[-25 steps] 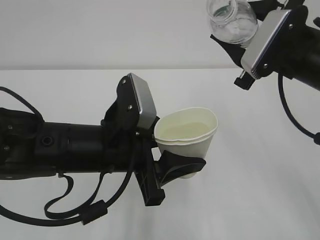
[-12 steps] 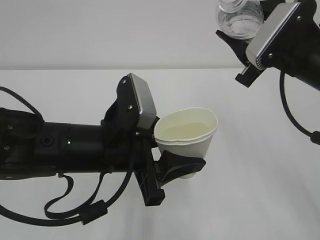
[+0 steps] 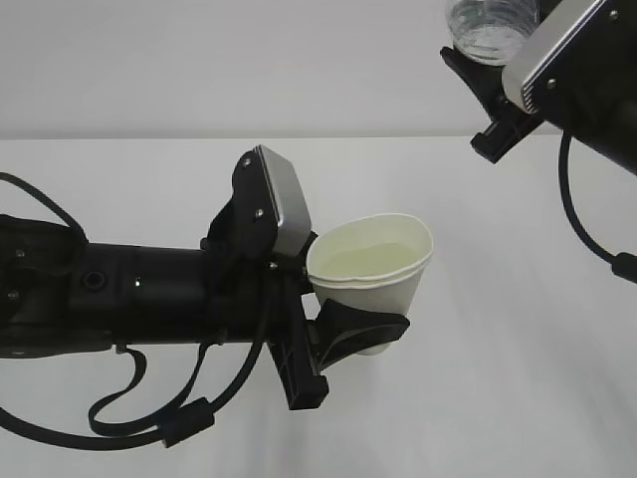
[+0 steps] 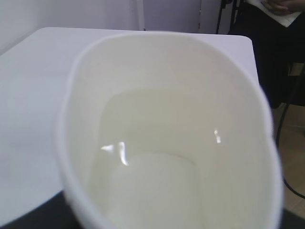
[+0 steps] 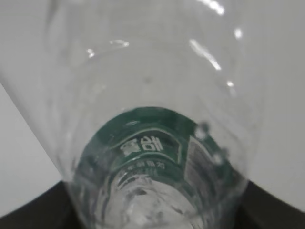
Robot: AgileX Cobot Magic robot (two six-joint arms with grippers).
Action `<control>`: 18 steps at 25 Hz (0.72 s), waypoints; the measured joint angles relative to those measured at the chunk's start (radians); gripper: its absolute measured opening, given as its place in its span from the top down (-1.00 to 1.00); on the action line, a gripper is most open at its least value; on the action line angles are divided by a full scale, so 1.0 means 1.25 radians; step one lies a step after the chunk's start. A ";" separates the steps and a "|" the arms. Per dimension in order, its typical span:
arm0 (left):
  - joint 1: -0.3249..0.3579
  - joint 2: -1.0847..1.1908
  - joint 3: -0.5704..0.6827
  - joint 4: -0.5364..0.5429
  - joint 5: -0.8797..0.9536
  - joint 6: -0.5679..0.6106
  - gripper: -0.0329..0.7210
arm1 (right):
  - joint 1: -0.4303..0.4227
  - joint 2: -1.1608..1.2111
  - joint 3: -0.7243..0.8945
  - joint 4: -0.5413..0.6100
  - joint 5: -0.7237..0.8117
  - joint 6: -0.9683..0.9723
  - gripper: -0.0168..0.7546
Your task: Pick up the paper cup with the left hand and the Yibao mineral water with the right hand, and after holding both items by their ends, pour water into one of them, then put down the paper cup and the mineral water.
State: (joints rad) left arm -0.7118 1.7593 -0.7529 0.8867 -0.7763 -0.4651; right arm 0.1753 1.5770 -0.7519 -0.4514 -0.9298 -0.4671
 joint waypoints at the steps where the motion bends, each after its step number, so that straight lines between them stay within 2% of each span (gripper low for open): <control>1: 0.000 0.000 0.000 -0.001 0.000 0.000 -0.08 | 0.000 0.000 0.000 0.004 0.002 0.000 -0.20; 18: 0.000 0.000 0.000 -0.001 0.000 0.000 -0.08 | 0.000 0.000 0.003 0.103 0.030 0.043 -0.20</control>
State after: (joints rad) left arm -0.7118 1.7593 -0.7529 0.8860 -0.7763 -0.4651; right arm 0.1753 1.5770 -0.7477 -0.3224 -0.8917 -0.4132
